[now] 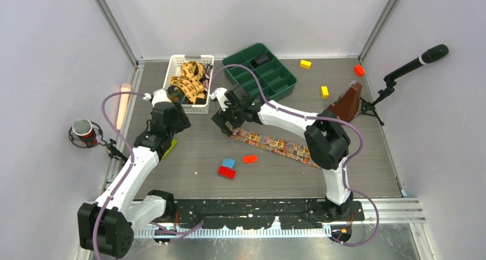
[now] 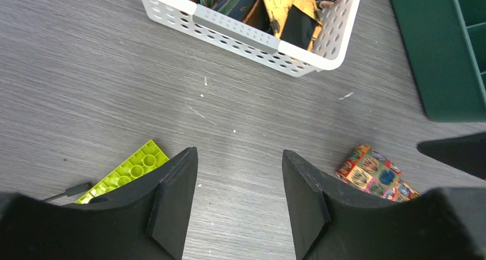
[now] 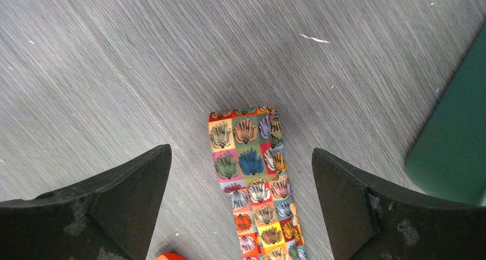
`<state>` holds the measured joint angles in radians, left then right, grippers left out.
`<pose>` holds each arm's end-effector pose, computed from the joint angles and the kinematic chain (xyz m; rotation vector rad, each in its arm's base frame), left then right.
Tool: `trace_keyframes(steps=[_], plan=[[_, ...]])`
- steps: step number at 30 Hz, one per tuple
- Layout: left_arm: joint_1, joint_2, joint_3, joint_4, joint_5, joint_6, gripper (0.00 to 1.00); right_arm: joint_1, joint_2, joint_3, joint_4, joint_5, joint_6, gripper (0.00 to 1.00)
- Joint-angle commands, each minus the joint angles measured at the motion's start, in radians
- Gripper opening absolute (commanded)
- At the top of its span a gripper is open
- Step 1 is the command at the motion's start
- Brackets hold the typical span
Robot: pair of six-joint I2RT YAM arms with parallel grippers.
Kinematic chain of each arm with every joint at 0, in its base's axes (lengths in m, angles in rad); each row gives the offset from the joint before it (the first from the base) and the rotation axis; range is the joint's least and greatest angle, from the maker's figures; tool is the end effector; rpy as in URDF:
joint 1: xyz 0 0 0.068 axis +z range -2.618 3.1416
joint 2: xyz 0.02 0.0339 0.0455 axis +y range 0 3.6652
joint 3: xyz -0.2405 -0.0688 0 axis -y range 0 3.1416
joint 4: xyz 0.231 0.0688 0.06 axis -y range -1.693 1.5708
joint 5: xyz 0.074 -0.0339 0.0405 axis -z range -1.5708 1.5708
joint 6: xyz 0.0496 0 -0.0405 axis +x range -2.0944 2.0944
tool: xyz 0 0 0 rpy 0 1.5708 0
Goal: Roll the ties
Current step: Roll the tie at the center of the board.
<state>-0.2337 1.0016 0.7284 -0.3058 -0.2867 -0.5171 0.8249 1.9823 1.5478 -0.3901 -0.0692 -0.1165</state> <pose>0.2277 -0.0398 0.2450 -0.4633 2.0753 -0.1358 0.2926 0.3217 0.2004 -1.1330 2.1539 0.4094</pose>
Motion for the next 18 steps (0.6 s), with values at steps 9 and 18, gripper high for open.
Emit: trace_keyframes(steps=[9, 18], plan=[[0.034, -0.002, 0.002, -0.015, 0.089, -0.016, 0.59, -0.017, 0.083, 0.08, -0.093, -0.167, -0.178, 1.0], [0.043, 0.015, -0.004, 0.007, 0.113, -0.019, 0.59, -0.015, 0.125, 0.081, -0.085, -0.152, -0.199, 0.99]])
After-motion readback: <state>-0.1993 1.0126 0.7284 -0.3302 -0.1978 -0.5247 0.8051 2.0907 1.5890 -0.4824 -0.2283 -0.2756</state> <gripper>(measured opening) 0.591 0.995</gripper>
